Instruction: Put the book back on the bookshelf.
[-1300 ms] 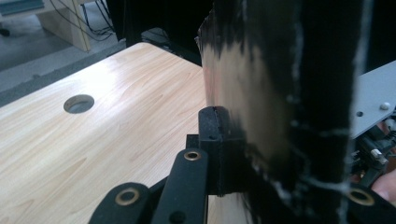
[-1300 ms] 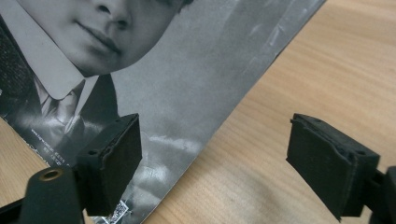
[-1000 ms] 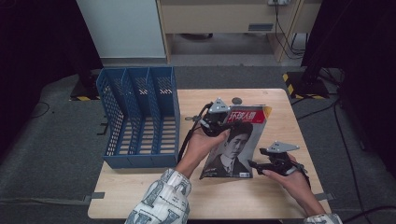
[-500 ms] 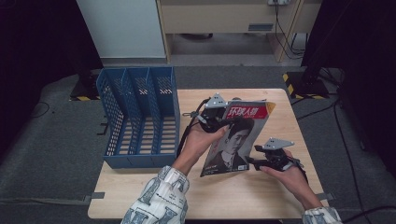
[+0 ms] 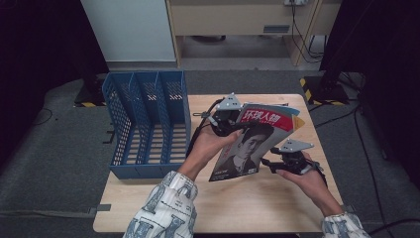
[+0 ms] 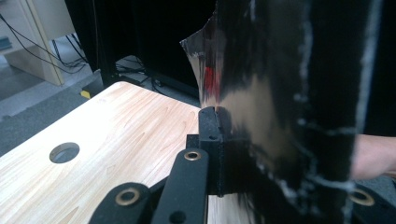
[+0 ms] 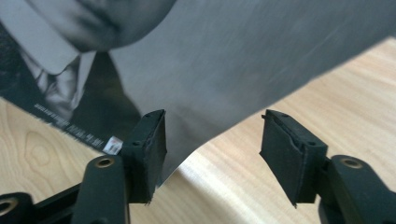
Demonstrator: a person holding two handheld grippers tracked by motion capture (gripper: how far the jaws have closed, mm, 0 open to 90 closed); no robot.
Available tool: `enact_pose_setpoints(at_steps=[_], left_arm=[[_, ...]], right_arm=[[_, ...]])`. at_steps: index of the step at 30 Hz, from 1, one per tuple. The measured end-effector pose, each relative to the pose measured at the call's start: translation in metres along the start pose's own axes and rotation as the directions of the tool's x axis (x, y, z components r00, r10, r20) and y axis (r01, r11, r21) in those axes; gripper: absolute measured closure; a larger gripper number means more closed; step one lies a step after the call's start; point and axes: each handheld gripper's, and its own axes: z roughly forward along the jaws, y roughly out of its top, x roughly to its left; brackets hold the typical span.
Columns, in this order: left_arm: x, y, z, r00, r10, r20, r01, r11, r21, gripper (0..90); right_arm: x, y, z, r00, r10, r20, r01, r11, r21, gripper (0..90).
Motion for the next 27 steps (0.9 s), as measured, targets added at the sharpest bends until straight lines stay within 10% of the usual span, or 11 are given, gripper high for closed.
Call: enact_pose_setpoints(at_steps=[15,27], left_arm=[[0.002,-0.009,0.001,0.9997,-0.007,0.025,0.008,0.9999,-0.01,86.8],[0.006,-0.017,-0.002,0.9993,-0.032,0.021,0.033,0.9991,-0.028,86.7]], right_arm=[[-0.004,0.012,0.004,0.9972,-0.074,0.005,0.074,0.997,0.023,52.7],[-0.004,0.013,-0.002,0.997,-0.077,0.007,0.076,0.995,0.06,82.5]])
